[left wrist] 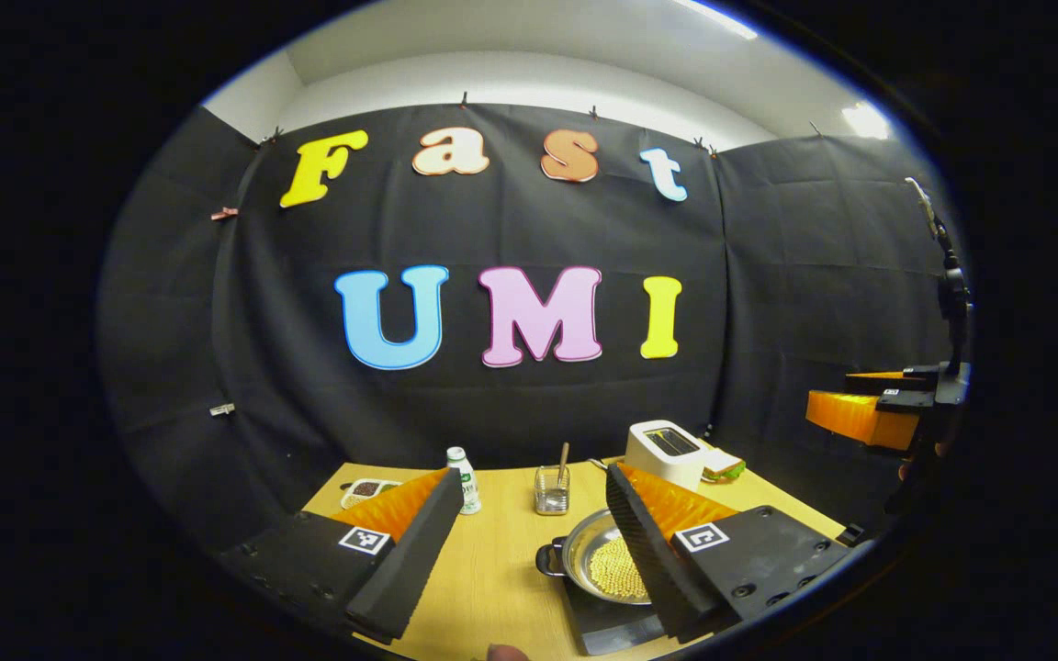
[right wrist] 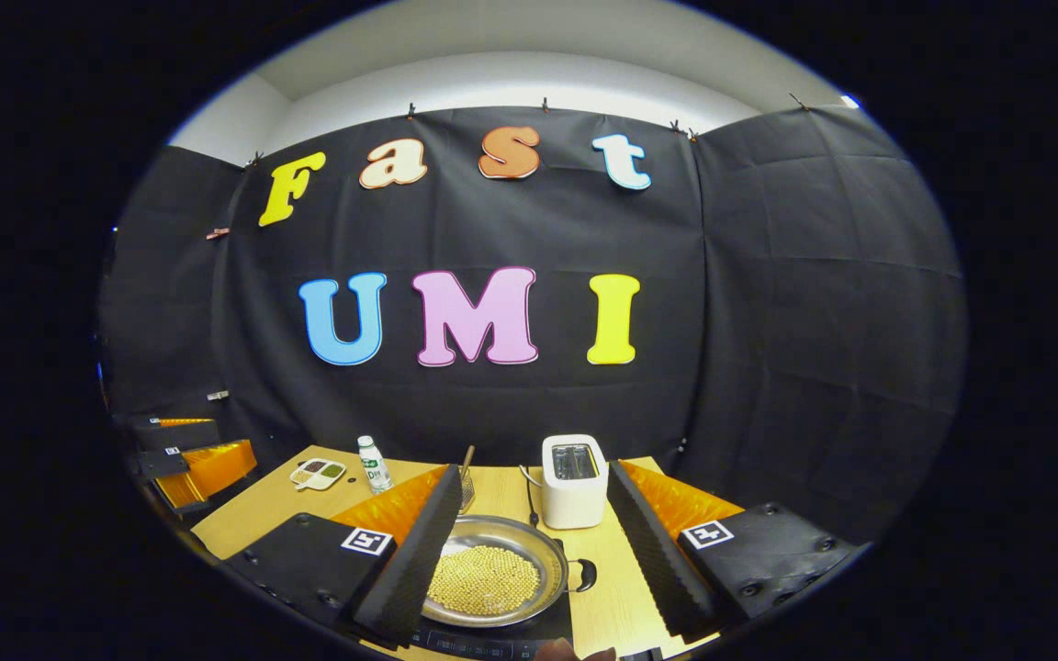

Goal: First push the handle of the pot to place it horizontally, then grasp the pot with both hands and set it on the induction cooktop.

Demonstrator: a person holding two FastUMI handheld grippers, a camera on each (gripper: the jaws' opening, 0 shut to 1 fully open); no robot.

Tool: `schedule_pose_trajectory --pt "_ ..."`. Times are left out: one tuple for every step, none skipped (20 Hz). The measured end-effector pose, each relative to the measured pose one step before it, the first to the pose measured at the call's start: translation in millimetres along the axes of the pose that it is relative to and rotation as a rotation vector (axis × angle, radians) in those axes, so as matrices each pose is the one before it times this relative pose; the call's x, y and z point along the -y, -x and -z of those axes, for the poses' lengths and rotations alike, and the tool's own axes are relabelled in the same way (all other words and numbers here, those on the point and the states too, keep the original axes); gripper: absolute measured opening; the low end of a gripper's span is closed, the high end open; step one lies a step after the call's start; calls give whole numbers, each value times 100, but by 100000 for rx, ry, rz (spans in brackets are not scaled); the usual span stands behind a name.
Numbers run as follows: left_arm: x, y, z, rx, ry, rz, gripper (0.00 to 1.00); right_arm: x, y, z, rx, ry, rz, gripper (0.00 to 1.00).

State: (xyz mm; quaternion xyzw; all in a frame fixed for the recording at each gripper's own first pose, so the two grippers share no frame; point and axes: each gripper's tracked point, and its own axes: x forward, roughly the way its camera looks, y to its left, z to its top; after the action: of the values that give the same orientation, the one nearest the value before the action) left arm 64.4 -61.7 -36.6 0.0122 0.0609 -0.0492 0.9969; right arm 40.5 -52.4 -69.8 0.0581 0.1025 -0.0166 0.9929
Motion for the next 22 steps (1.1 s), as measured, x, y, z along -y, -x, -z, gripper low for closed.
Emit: schedule_pose_trajectory --pt "-398 546 -430 1471 178 -1417 97 -1 355 -585 1888 542 323 98" --pt "-594 469 -299 1156 78 -1653 97 16 398 -697 2132 62 660 98" --pt "-540 456 -306 666 484 -1311 97 -83 510 -365 1536 -138 457 100" --pt "-394 683 -128 682 795 -878 97 255 665 -456 1336 85 1227 98" --pt "-584 496 -399 1151 507 -781 97 316 526 -431 1458 -198 960 98" --pt "-572 499 -351 1211 32 -989 97 45 579 -450 1257 -515 274 98" --pt "-546 377 -304 658 -106 -663 97 28 499 -283 848 -277 322 98" --pt "-95 288 210 54 238 -179 97 200 489 -233 950 -201 314 98" --pt "-91 443 93 -282 706 -279 97 247 363 -345 1030 263 120 100" --pt "-55 337 -86 237 898 -98 97 260 258 -418 1049 657 465 98" --pt "-68 129 -299 776 784 -110 97 244 121 -86 992 681 345 98" --pt "-178 -5 34 372 268 -292 97 139 45 8 180 383 368 98" --pt "-249 209 16 -61 136 -687 97 -43 121 147 -567 133 -119 98" --pt "-132 186 -2 43 164 -506 97 -208 60 110 -422 -349 -626 98" --pt "-99 50 -227 317 -167 -332 97 -160 -136 -27 16 -165 -654 98" --pt "-231 157 58 89 -490 -517 97 -41 -64 -54 130 82 -243 98" --pt "-10 78 -103 223 -636 -230 97 -43 -44 56 -240 -146 -207 98" --pt "23 67 14 -80 -567 -69 97 -199 0 65 -325 -546 -461 98" --pt "83 31 37 -134 -572 -62 97 -220 -30 33 -292 -391 -551 98" --pt "142 12 156 -248 -215 89 97 -136 -69 116 -494 82 -426 98" --pt "257 -13 45 -444 250 535 97 -5 54 155 -356 437 -177 98" --pt "145 114 242 -478 225 403 97 -62 37 145 -197 594 -148 98"
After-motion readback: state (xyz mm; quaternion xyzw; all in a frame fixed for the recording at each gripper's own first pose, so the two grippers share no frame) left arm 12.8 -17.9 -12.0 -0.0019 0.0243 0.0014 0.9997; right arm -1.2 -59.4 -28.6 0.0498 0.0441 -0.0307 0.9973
